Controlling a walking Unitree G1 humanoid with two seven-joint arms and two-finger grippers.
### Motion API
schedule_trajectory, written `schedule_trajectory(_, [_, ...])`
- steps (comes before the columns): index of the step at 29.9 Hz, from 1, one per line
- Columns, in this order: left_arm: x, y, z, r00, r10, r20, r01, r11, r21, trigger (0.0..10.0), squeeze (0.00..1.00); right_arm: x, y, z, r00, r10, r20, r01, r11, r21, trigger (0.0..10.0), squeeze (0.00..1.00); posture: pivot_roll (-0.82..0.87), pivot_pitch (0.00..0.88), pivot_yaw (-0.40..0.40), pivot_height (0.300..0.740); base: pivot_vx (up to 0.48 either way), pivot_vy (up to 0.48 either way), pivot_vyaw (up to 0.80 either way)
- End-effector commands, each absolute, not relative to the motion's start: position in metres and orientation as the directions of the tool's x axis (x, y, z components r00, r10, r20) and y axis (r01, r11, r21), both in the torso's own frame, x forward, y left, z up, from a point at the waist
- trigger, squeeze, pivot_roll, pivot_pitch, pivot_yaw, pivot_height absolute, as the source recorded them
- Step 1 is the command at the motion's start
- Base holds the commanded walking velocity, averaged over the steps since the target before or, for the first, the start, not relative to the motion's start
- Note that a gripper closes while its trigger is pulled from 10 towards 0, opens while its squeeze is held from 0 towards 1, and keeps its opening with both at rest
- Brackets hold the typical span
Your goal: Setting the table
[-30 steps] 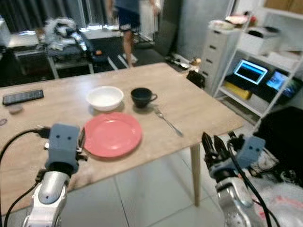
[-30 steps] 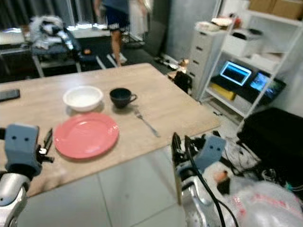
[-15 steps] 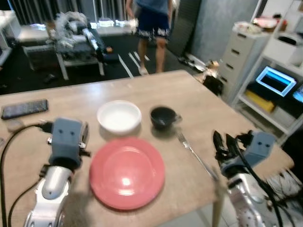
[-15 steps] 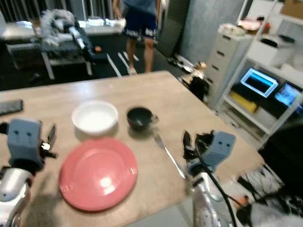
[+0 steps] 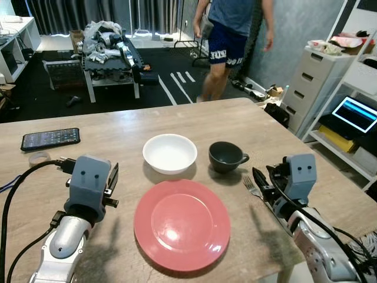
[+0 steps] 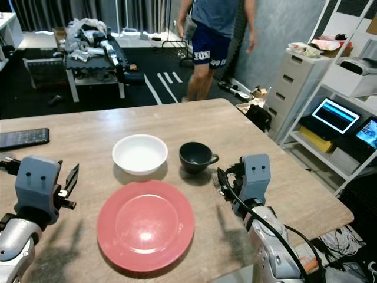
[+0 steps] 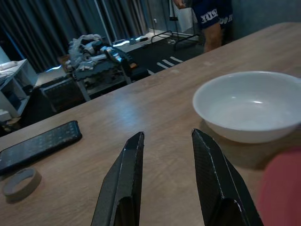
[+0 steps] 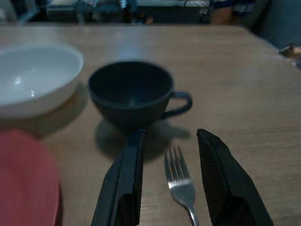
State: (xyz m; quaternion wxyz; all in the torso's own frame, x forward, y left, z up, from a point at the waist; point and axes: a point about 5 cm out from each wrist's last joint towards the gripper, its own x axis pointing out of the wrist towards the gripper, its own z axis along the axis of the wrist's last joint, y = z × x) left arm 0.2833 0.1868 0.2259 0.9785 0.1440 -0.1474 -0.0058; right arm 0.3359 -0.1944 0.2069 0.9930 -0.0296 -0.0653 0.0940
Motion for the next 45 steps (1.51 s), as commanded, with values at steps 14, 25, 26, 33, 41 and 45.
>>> schedule_trajectory(14, [0.275, 0.188, 0.221, 0.966, -0.090, 0.243, 0.016, 0.957, 0.291, 10.0, 0.00, 0.360, -0.237, 0.189, 0.967, 0.186, -0.172, -0.201, 0.976, -0.078, 10.0, 1.00, 0.11, 0.166, 0.020, 0.740, 0.000, 0.000, 0.00])
schedule_trajectory(25, [0.270, 0.189, 0.219, 0.970, -0.091, 0.226, 0.021, 0.956, 0.292, 10.0, 0.00, 0.369, -0.247, 0.188, 0.952, 0.194, -0.235, -0.220, 0.972, -0.085, 10.0, 1.00, 0.12, 0.170, 0.023, 0.740, 0.000, 0.000, 0.00])
schedule_trajectory(26, [0.269, 0.189, 0.219, 0.970, -0.090, 0.225, 0.021, 0.956, 0.294, 10.0, 0.00, 0.371, -0.248, 0.189, 0.948, 0.204, -0.245, -0.229, 0.971, -0.075, 10.0, 1.00, 0.13, 0.170, 0.023, 0.740, 0.000, 0.000, 0.00])
schedule_trajectory(33, [0.267, 0.191, 0.219, 0.972, -0.086, 0.220, 0.018, 0.955, 0.296, 10.0, 0.00, 0.373, -0.263, 0.194, 0.946, 0.199, -0.255, -0.228, 0.969, -0.091, 10.0, 0.00, 0.14, 0.171, 0.020, 0.740, 0.000, 0.000, 0.00])
schedule_trajectory(41, [0.267, 0.188, 0.217, 0.973, -0.093, 0.209, 0.029, 0.956, 0.293, 10.0, 0.00, 0.362, -0.267, 0.190, 0.946, 0.241, -0.218, -0.271, 0.955, -0.120, 10.0, 0.00, 0.13, 0.176, 0.028, 0.740, 0.000, 0.000, 0.00])
schedule_trajectory(45, [0.267, 0.186, 0.216, 0.974, -0.105, 0.202, 0.042, 0.955, 0.292, 10.0, 0.00, 0.354, -0.269, 0.180, 0.943, 0.253, -0.217, -0.281, 0.954, -0.108, 10.0, 0.00, 0.13, 0.181, 0.034, 0.740, 0.000, 0.000, 0.00])
